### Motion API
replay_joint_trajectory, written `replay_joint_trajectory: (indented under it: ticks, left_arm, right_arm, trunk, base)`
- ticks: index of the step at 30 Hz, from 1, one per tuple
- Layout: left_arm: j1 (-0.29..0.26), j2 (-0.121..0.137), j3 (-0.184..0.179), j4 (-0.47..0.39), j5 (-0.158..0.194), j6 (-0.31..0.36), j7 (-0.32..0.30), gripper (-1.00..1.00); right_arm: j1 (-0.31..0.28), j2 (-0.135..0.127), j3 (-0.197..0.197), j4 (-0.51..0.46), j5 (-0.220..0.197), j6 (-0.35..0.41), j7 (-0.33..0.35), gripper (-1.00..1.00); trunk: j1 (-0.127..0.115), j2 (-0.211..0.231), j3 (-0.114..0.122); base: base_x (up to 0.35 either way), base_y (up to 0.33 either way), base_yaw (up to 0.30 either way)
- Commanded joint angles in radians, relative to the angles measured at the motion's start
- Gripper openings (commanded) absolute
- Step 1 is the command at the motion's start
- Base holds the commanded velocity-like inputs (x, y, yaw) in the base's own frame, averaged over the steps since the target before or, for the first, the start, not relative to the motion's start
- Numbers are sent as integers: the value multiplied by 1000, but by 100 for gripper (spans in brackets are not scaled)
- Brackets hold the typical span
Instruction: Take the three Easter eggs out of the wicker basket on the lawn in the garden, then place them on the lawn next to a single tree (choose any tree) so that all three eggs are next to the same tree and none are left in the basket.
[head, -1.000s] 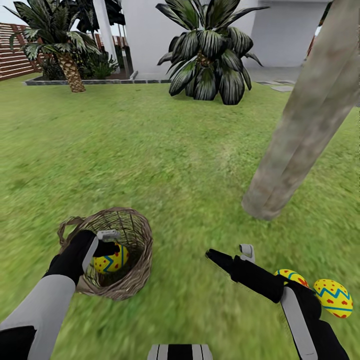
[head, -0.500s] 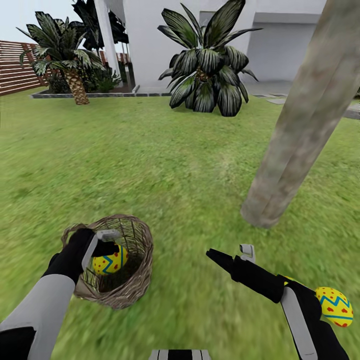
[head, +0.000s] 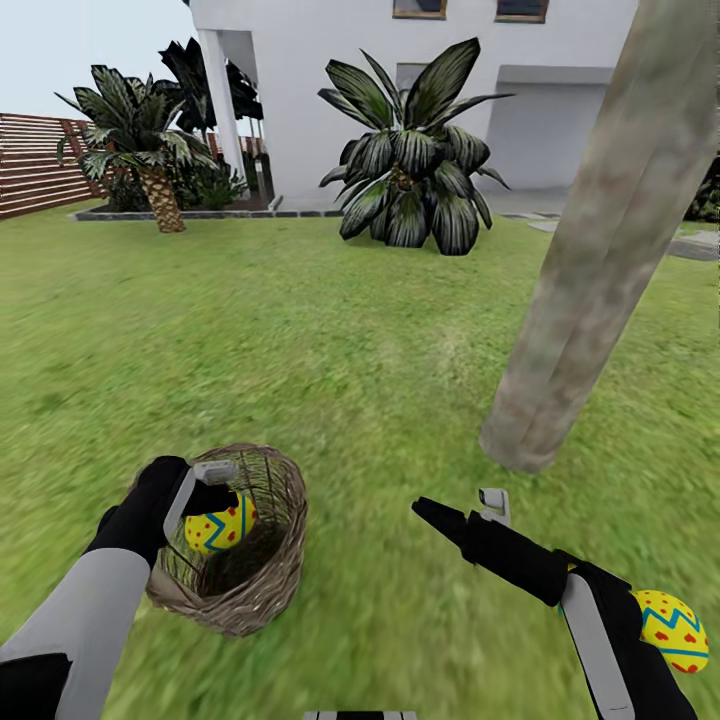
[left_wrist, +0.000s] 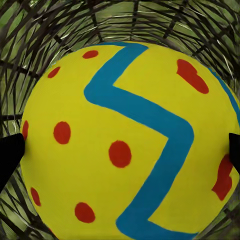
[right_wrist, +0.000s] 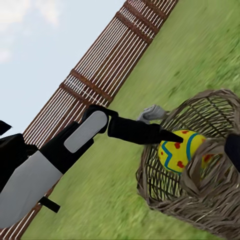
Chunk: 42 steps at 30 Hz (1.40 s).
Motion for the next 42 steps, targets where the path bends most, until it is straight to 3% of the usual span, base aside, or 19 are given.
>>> replay_joint_trajectory:
  ticks: [1,8,22,30,42]
  left_arm:
    - [0,0,2,-1,-2,4,-5,-100]
    - [0,0,2,-1,2,48,-5,-100]
    - [-2,0,4,-14,4,51,-5,-100]
    - [-2,0,3,-4,37,51,-5,-100]
    - [-2,1,0,-6,36,51,-5,-100]
  right_arm:
    - [0,0,-1,0,-2,5,1,100]
    - [0,0,-1,0,-2,6,1,100]
    - [0,0,-1,0,-2,6,1,100]
    - [0,0,-1,0,-2,6,1,100]
    - [0,0,-1,0,-2,6,1,100]
  trunk:
    - [-1,0,3]
    - [-4,2,30]
    - [-10,5,84]
    - [-14,7,115]
    - [-60,91,153]
  base:
    - [0,0,0]
    - [0,0,0]
    - [0,0,0]
    - [0,0,0]
    - [-82,0,0]
